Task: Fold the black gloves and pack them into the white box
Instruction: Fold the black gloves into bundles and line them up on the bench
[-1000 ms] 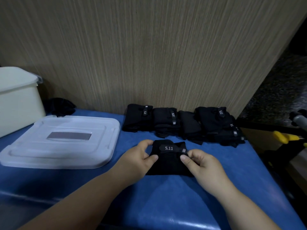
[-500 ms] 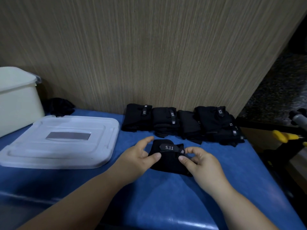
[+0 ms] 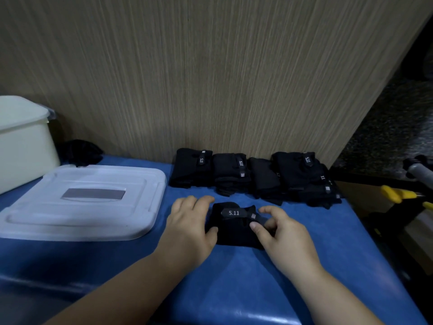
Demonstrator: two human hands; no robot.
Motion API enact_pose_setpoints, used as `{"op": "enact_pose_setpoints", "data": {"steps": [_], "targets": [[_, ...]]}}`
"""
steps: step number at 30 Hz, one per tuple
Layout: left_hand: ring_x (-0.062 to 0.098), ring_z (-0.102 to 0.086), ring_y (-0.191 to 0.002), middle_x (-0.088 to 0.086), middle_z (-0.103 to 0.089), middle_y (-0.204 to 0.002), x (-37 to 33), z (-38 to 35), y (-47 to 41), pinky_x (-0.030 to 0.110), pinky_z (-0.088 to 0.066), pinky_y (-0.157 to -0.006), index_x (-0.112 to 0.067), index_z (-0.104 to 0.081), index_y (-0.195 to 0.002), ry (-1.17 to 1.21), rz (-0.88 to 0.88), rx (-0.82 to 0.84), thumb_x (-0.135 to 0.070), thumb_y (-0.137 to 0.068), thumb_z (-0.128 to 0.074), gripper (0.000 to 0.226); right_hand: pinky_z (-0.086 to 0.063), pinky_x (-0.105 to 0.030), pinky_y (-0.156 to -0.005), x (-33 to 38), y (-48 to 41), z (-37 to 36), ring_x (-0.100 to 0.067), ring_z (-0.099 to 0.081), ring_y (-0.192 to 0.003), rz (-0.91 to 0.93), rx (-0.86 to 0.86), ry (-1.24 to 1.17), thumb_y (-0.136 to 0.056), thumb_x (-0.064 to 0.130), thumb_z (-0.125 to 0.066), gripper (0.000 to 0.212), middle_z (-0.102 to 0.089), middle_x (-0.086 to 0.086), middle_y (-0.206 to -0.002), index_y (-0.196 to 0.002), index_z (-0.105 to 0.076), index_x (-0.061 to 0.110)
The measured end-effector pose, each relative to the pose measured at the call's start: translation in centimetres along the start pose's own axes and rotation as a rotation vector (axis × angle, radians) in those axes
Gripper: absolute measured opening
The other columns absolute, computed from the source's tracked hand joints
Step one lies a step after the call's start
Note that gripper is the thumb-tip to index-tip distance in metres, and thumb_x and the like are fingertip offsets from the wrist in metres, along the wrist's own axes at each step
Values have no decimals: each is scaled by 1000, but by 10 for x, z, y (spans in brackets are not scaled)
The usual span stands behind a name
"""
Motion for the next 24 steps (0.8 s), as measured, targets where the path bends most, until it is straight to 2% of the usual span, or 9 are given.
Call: {"op": "enact_pose_setpoints", "data": {"steps": [3,6,8,10,13,18,20,22,24], "targets": [[2,-19,-135,-18,-36,-143,-9,-2,4,30,-23,-112,-30,-43,-139,1,-173,-10,-25,-85,-47,54,-38,-21,-85,8,2,8,-7,-49,-105,133,-118,50,-88,34,-64,31,-56,19,-101,-118,-60,28],[-5,4,-143,-25,-16,-153,-17,-12,7,25,2,-116,-35,-31,-146,-12,-306,133,-37,-93,-27,54,-39,-28,-102,20,6,6,-6,-44,-120,331,-120,63,-92,29,-54,30,-57,14,-122,-121,-62,24],[-5,21,-141,-26,0,-154,-16,-21,9,26,14,-115,-36,-15,-151,-95,-307,239,-51,-88,-8,65,-23,-25,-114,26,9,-6,0,-23,-139,381,64,106,-98,32,-42,41,-38,20,-143,-138,-47,30],[-3,32,-135,-25,15,-152,-10,-31,10,30,19,-114,-36,3,-151,-232,-254,356,-61,-77,8,79,-3,-23,-118,23,12,-19,4,6,-143,369,266,179,-102,36,-32,50,-6,29,-149,-150,-18,34],[1,26,-138,-24,18,-152,-4,-35,11,35,17,-115,-36,14,-149,-306,-199,440,-65,-68,14,86,7,-30,-120,20,15,-27,3,20,-140,344,384,326,-103,40,-24,56,12,25,-153,-151,4,33],[5,24,-142,-23,23,-152,-2,-29,9,43,15,-117,-39,17,-147,-337,-141,484,-71,-75,7,80,10,-29,-119,17,15,-28,1,16,-142,310,411,368,-102,47,-19,59,10,19,-158,-152,7,31],[5,27,-139,-23,26,-148,1,-28,8,46,16,-116,-40,17,-147,-366,-107,504,-75,-67,10,88,6,-28,-119,18,15,-26,0,8,-144,297,422,365,-93,61,-11,68,2,19,-158,-153,1,31],[8,28,-139,-23,26,-143,10,-24,5,48,15,-116,-38,14,-148,-399,-63,463,-73,-63,15,92,-9,-27,-118,20,13,-21,-3,-11,-143,283,368,328,-75,72,7,90,-19,19,-155,-152,-18,32],[19,10,-147,-16,11,-152,21,-19,2,51,0,-117,-32,-5,-152,-431,-20,349,-70,-77,12,86,-30,-26,-107,19,9,-11,-7,-37,-124,271,231,279,-72,78,15,101,-52,16,-129,-132,-53,33]]}}
Point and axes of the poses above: each hand's wrist, its own y-axis away from the middle knuckle, its own z-axis out of the back of the hand, x = y × z, the point moved 5 cm from there along -y, towards the middle knuckle
